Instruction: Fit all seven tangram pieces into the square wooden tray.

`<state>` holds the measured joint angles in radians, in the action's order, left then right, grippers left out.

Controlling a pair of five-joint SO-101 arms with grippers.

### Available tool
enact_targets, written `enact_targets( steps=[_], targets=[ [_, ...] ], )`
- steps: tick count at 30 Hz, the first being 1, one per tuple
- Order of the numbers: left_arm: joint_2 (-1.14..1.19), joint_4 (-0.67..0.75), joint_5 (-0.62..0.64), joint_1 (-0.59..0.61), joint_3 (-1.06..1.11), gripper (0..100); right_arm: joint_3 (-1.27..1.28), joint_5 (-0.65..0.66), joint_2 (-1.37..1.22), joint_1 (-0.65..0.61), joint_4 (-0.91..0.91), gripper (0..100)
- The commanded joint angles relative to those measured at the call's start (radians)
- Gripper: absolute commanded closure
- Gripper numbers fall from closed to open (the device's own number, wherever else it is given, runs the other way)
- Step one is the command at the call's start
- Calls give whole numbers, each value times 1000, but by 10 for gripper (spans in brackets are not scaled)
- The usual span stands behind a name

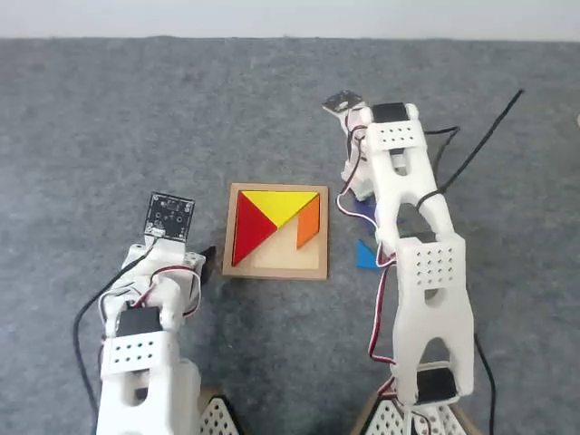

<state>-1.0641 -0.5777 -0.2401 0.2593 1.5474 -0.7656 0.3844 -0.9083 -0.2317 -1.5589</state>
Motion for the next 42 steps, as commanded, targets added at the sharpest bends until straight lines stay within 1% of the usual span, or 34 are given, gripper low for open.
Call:
enact_targets(
  steps=[1, 3, 13, 16, 19, 21, 23, 25, 27, 33, 37, 42],
  targets=[
    [-18, 20, -11, 3, -4, 720, -52, -95, 35, -25, 45, 860],
    [-18, 20, -12, 3, -4, 720, -52, -118, 15, -22, 84, 850],
    [-17, 18, -15, 2, -4, 720, -52, -120, -41, -22, 196, 847],
    [-17, 18, -15, 2, -4, 720, -55, -123, -36, -33, 208, 846],
    [-17, 18, -15, 2, -4, 720, -103, -146, -45, -51, 162, 846],
    [-17, 18, -15, 2, -4, 720, -132, -166, -47, -56, 119, 820],
    [-17, 18, -15, 2, -4, 720, -153, -183, -47, -58, 87, 766],
    [-17, 18, -15, 2, -4, 720, -164, -187, -47, -58, 79, 713],
    [-17, 18, -15, 2, -4, 720, -166, -186, -47, -64, 77, 685],
    [-15, 18, -15, 2, -4, 720, -166, -196, -50, -102, 97, 698],
    [-14, 18, -15, 2, -4, 720, -167, -247, -73, -97, 139, 699],
    [-14, 18, -15, 2, -4, 720, -167, -255, -97, -84, 131, 700]
  ],
)
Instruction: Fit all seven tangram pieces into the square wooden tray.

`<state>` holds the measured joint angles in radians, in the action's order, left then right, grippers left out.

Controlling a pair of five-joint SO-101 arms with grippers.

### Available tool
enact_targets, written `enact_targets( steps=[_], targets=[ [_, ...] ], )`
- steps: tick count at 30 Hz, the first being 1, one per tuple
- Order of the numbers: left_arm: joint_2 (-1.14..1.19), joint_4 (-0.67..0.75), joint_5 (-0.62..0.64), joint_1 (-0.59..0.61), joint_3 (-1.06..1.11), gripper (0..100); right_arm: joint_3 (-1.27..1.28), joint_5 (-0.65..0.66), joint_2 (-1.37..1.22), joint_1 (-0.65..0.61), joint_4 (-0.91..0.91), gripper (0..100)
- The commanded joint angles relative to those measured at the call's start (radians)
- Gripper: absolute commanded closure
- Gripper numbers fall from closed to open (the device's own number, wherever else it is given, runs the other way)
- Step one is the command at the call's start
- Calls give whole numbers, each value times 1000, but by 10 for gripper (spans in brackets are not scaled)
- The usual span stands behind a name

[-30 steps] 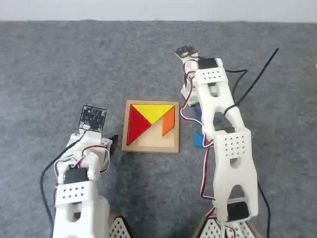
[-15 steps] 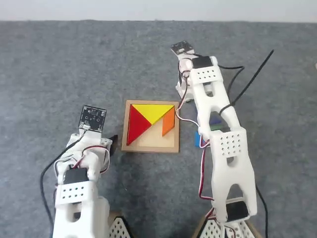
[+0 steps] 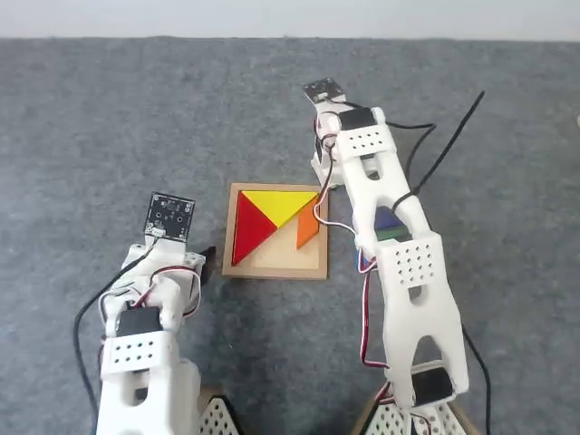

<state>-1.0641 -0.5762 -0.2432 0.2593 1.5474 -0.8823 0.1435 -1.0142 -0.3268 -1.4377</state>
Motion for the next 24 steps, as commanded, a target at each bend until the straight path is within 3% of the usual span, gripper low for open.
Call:
enact_targets(
  steps=[1, 6, 11, 17, 24],
  targets=[
    [-14, 17, -12, 2, -4, 720, -51, -14, 8, 19, 12, 700],
    [-14, 17, -12, 2, -4, 720, -51, -15, 7, 47, 35, 710],
    [-14, 17, -12, 2, -4, 720, -51, -17, 7, 42, 36, 827],
    [-14, 17, -12, 2, -4, 720, -51, -15, 8, 42, 25, 838],
    [-14, 17, -12, 2, -4, 720, -83, -20, 81, 31, -19, 922]
  ],
)
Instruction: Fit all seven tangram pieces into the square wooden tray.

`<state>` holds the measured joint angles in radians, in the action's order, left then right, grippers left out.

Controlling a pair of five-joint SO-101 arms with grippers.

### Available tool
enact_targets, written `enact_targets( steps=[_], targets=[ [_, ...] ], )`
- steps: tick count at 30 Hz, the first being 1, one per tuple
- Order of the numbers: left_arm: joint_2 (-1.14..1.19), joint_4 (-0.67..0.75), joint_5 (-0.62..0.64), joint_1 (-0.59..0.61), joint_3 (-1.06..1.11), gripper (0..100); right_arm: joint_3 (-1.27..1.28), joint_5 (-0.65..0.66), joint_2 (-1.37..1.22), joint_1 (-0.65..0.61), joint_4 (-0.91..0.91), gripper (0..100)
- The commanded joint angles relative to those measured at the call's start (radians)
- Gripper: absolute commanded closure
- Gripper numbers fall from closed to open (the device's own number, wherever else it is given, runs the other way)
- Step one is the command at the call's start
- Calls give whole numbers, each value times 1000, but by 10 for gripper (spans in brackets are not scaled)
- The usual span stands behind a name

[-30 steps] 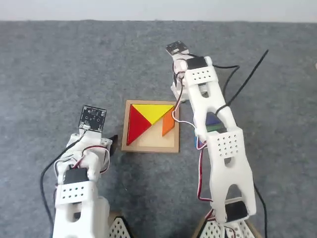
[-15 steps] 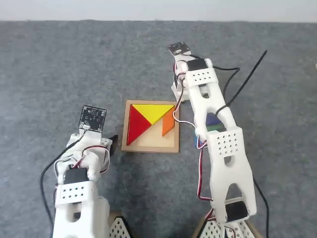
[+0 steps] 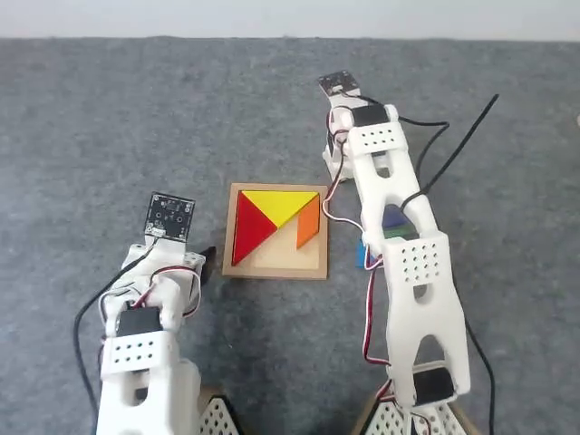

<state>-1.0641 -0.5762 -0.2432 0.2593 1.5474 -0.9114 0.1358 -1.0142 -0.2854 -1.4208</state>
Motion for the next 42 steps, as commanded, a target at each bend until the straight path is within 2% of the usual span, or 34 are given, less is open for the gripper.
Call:
enact_targets(
  steps=[1, 5, 10, 13, 16, 18, 23, 33, 42],
  targets=[
    [-14, 17, -12, 2, -4, 720, -69, -25, 99, -18, -58, 916],
    [-14, 17, -12, 2, -4, 720, -144, -61, 148, -54, -154, 912],
    [-14, 17, -12, 2, -4, 720, -235, -195, 171, -125, -305, 912],
    [-14, 17, -12, 2, -4, 720, -270, -341, 162, -193, -377, 914],
    [-14, 17, -12, 2, -4, 720, -173, -552, 170, -255, -374, 916],
    [-14, 17, -12, 2, -4, 720, -101, -635, 173, -302, -374, 916],
    [-14, 17, -12, 2, -4, 720, -21, -643, 173, -390, -374, 937],
    [-14, 17, -12, 2, -4, 720, 31, -669, 162, -418, -328, 931],
    [-14, 17, -12, 2, -4, 720, 58, -695, 162, -412, -320, 671]
  ],
)
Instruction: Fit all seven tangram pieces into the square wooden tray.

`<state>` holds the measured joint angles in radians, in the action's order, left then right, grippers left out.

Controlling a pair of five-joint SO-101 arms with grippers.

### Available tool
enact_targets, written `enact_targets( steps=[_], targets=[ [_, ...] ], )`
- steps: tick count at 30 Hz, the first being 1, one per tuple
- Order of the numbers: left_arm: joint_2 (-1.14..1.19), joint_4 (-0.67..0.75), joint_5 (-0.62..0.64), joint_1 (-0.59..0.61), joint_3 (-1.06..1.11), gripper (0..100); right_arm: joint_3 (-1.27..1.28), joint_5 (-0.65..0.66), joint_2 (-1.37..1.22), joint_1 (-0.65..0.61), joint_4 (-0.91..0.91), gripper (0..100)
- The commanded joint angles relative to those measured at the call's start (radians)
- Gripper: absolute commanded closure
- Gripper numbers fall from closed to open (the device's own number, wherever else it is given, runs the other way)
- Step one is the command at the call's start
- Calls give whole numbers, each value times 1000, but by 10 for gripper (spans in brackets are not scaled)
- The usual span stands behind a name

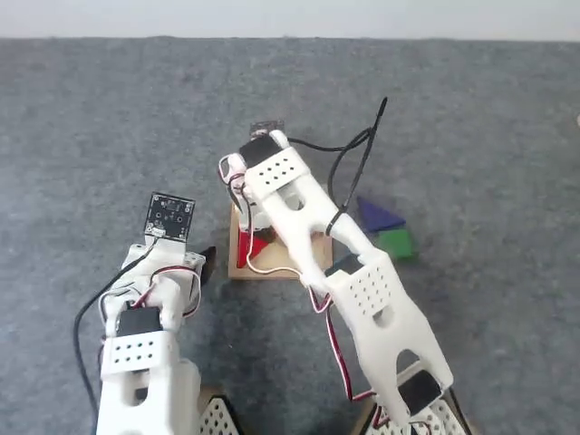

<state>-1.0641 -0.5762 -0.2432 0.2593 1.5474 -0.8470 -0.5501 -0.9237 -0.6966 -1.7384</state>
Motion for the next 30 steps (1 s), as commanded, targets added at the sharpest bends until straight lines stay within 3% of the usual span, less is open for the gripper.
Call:
enact_targets(
  steps=[1, 10, 14, 21, 27, 30],
  targets=[
    [-14, 17, -12, 2, -4, 720, -12, -9, 71, 1, -1, 661],
    [-14, 17, -12, 2, -4, 720, -97, 95, 79, 30, -33, 652],
    [-14, 17, -12, 2, -4, 720, -98, 221, 102, 122, -47, 653],
    [-14, 20, -12, 2, -4, 720, -60, 399, 378, 239, -59, 717],
    [-14, 20, -12, 2, -4, 720, 279, 474, 662, 237, -39, 714],
    [-14, 20, -12, 2, -4, 720, 594, 505, 802, 239, 108, 714]
  ],
)
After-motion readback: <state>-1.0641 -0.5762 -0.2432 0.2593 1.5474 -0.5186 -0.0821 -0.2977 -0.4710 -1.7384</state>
